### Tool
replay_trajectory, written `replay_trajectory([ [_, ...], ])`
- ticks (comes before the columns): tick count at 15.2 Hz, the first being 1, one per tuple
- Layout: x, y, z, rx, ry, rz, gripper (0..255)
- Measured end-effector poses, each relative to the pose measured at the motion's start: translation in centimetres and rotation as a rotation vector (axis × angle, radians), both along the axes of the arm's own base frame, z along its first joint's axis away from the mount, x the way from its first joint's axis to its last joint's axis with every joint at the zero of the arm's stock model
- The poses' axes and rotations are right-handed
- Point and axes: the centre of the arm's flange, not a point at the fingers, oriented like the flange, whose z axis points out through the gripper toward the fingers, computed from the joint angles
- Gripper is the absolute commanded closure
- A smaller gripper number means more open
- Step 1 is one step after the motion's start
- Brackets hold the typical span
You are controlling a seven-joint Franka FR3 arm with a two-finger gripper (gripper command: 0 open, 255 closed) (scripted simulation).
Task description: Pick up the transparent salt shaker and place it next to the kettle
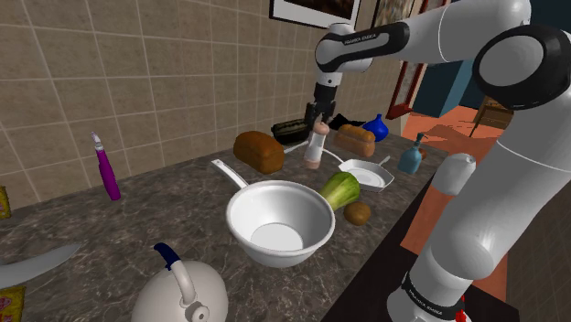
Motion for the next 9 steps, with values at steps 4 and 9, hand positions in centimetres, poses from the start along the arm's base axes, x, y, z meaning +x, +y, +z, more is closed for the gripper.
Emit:
replay_trajectory([
  [4, 0.0, 0.0, 2.1, 0.000, 0.000, 0.000, 255],
  [9, 0.1, 0.1, 4.7, 0.000, 0.000, 0.000, 255],
])
